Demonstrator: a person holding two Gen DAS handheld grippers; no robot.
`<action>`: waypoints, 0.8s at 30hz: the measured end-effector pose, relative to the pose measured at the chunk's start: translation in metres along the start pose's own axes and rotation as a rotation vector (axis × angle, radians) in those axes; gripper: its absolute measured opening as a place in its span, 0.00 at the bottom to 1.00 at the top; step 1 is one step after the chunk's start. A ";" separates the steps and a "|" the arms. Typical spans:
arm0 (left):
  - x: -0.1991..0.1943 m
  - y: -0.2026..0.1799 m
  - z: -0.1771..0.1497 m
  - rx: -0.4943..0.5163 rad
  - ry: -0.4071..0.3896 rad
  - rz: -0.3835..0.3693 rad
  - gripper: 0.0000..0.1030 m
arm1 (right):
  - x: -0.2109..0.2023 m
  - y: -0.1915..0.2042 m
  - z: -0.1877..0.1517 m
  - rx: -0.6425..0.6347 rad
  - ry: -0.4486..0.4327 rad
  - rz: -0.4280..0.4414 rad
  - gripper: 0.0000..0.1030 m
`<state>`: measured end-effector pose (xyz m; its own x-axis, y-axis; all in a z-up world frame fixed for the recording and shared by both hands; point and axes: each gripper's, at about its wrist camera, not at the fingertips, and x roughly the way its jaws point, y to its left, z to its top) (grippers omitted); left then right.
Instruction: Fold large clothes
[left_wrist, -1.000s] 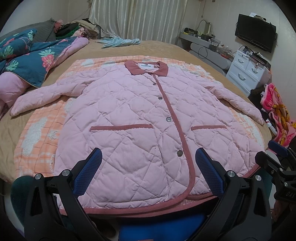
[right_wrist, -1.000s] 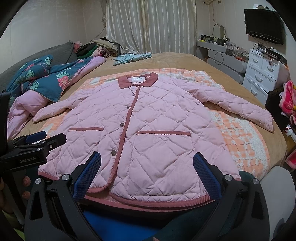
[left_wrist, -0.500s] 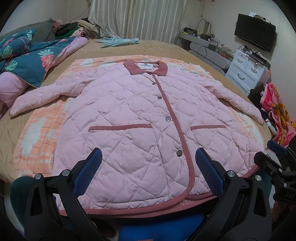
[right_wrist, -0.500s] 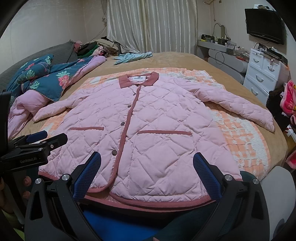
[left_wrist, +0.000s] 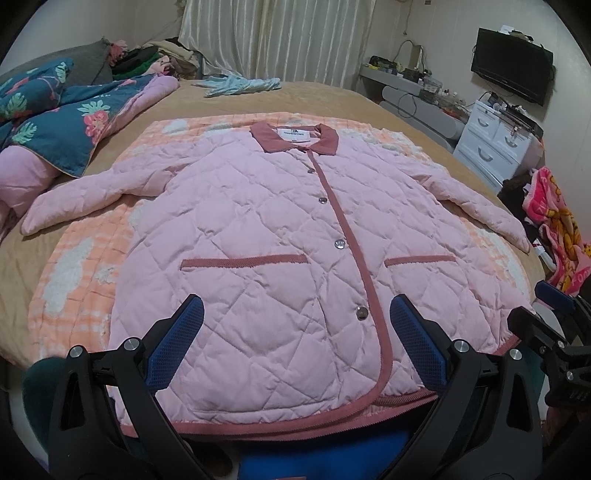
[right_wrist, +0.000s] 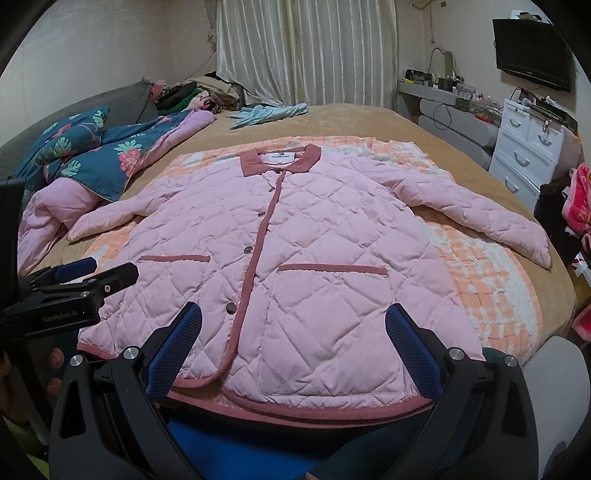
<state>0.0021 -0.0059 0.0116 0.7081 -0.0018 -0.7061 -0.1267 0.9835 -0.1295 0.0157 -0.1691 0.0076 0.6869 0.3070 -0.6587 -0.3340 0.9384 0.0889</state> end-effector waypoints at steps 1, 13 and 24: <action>0.001 0.000 0.001 0.001 0.001 -0.002 0.92 | 0.001 -0.001 0.003 -0.002 0.001 0.000 0.96; 0.023 0.009 0.027 -0.006 0.006 0.010 0.92 | 0.018 -0.007 0.034 -0.012 0.002 -0.010 0.96; 0.040 0.012 0.064 -0.020 -0.006 0.032 0.92 | 0.034 -0.018 0.078 0.031 -0.015 -0.016 0.96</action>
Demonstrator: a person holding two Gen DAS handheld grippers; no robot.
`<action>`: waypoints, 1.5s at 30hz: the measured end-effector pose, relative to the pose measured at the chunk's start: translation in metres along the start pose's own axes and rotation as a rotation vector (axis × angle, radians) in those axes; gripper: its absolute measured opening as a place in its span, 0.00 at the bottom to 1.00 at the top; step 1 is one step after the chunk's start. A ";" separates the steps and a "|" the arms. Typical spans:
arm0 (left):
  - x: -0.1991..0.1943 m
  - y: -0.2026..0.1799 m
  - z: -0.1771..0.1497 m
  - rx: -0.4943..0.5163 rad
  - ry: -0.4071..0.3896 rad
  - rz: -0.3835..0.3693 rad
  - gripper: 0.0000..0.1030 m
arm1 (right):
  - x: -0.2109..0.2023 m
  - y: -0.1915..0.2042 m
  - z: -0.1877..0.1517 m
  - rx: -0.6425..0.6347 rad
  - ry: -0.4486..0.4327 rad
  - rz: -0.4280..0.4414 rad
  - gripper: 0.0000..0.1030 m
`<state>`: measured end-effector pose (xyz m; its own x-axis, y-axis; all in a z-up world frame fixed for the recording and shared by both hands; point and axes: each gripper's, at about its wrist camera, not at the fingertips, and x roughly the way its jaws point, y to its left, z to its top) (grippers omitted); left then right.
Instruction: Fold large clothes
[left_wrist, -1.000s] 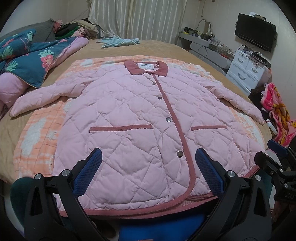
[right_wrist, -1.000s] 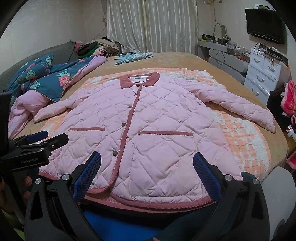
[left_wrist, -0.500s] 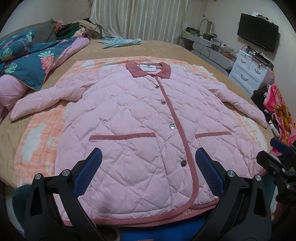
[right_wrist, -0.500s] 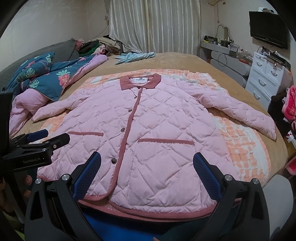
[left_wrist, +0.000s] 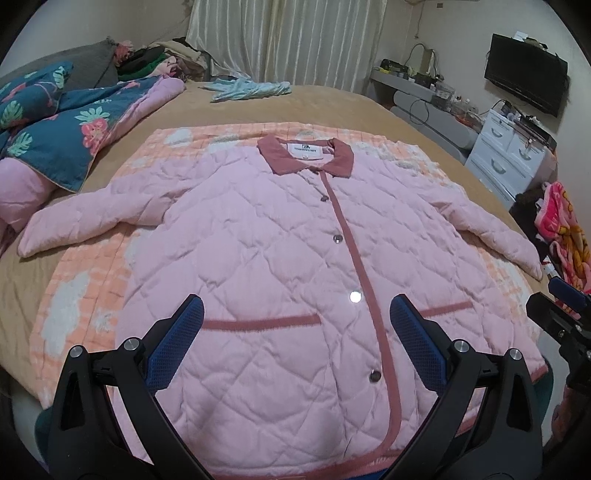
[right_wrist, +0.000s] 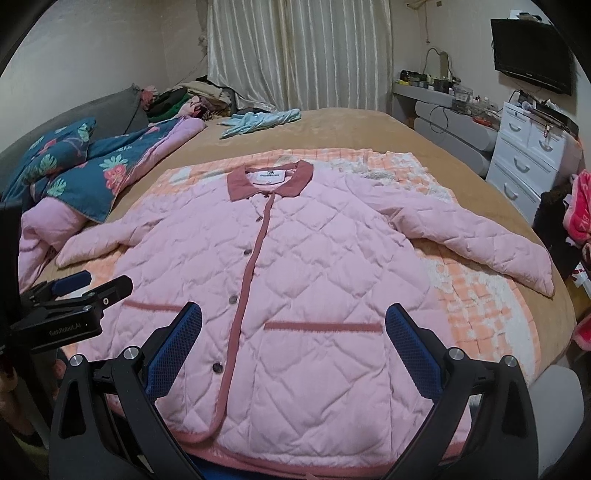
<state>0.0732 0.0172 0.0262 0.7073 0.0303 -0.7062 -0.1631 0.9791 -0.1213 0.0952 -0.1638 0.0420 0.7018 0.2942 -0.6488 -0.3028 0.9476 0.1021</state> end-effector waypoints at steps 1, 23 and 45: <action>0.001 0.000 0.005 -0.001 -0.003 0.007 0.92 | 0.001 -0.001 0.004 0.003 -0.002 -0.002 0.96; 0.026 -0.013 0.075 -0.019 -0.021 0.023 0.92 | 0.017 -0.021 0.103 0.073 -0.110 -0.010 0.96; 0.063 -0.050 0.130 -0.026 -0.030 0.008 0.92 | 0.071 -0.096 0.168 0.256 -0.158 -0.093 0.96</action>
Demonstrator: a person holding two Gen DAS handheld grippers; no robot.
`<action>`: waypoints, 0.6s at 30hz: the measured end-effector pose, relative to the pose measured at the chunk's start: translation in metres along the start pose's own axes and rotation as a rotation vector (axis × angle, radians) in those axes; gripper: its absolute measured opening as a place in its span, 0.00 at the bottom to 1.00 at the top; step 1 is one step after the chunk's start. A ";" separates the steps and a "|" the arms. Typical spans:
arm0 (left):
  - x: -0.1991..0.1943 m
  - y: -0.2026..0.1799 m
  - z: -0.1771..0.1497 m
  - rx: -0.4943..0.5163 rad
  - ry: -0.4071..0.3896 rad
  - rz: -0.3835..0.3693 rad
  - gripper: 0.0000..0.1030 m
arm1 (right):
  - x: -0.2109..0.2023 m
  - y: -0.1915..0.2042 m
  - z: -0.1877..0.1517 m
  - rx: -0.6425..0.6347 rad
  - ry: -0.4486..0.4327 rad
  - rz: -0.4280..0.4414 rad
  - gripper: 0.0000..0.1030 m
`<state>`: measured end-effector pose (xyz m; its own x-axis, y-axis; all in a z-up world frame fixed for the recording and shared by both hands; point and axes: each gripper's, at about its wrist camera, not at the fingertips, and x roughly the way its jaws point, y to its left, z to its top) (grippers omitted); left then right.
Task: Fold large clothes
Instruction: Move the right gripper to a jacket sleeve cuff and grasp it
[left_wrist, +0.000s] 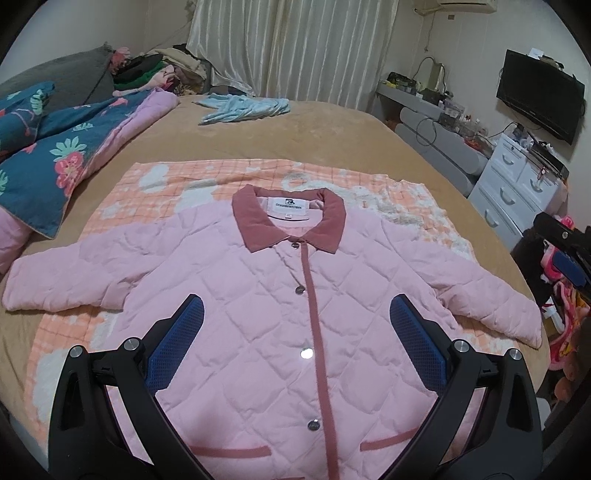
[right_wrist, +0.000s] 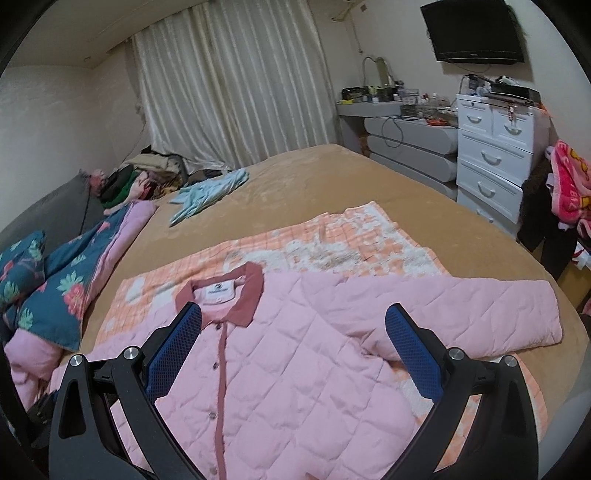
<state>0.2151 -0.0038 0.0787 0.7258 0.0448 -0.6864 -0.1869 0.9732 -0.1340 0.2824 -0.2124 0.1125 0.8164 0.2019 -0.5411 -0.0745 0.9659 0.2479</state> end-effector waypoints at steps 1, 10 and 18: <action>0.004 -0.003 0.001 0.004 0.001 0.002 0.92 | 0.005 -0.004 0.002 0.006 0.000 -0.013 0.96; 0.031 -0.025 0.008 0.013 0.027 -0.014 0.92 | 0.036 -0.048 0.009 0.052 -0.012 -0.094 0.96; 0.058 -0.050 0.006 0.042 0.066 -0.035 0.92 | 0.054 -0.106 0.001 0.146 -0.002 -0.169 0.96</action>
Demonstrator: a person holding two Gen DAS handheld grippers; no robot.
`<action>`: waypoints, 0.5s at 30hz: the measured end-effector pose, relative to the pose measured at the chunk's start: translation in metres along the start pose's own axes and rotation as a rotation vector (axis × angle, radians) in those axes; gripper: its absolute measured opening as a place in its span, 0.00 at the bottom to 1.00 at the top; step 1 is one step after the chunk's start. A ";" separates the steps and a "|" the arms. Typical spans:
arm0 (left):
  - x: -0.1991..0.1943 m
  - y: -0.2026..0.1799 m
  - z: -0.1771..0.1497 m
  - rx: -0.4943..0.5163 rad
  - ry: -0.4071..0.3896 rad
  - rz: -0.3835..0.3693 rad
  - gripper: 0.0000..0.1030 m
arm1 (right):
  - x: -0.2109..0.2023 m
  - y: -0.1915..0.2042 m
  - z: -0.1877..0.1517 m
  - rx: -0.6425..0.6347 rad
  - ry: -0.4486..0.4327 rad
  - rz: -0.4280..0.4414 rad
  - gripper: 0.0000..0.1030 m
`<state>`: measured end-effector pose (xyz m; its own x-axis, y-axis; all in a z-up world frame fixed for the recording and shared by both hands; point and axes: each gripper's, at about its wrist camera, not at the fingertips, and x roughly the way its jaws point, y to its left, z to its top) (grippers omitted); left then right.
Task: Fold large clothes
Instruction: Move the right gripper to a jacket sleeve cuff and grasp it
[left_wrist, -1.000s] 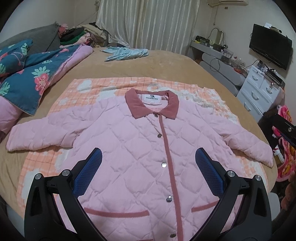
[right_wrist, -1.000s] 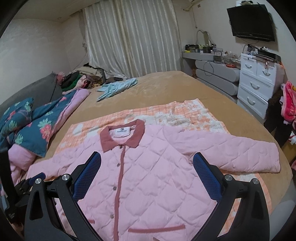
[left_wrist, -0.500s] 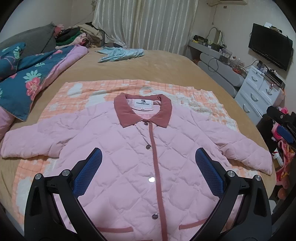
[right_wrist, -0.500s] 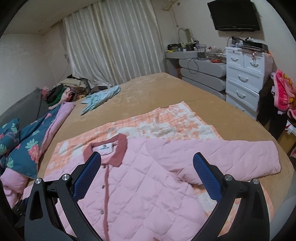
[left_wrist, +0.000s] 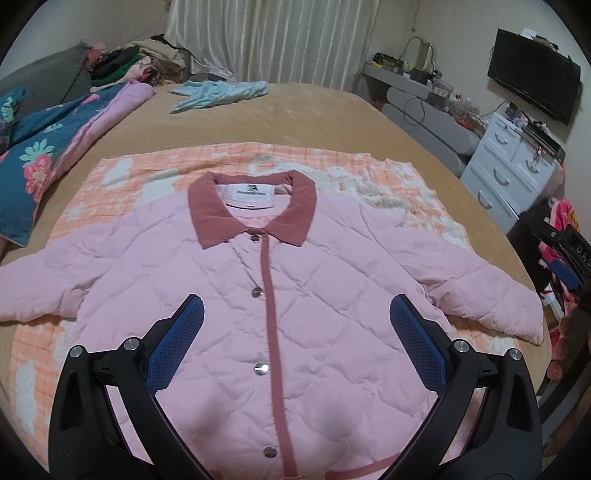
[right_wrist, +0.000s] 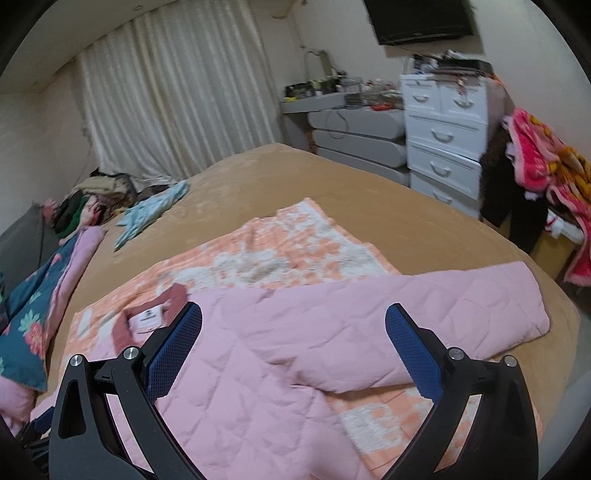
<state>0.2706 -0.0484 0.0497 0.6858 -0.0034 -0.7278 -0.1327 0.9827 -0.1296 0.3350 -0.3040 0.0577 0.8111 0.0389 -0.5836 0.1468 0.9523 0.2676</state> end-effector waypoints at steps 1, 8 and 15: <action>0.002 -0.002 0.000 0.003 0.003 0.000 0.92 | 0.003 -0.005 0.000 0.007 0.004 -0.010 0.96; 0.028 -0.022 -0.003 0.028 0.031 0.003 0.92 | 0.016 -0.055 0.003 0.089 -0.002 -0.095 0.96; 0.049 -0.039 -0.004 0.052 0.044 0.030 0.92 | 0.025 -0.118 0.001 0.226 -0.007 -0.190 0.96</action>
<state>0.3067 -0.0880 0.0167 0.6501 0.0193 -0.7596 -0.1145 0.9907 -0.0728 0.3379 -0.4158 0.0122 0.7606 -0.1368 -0.6347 0.4184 0.8508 0.3181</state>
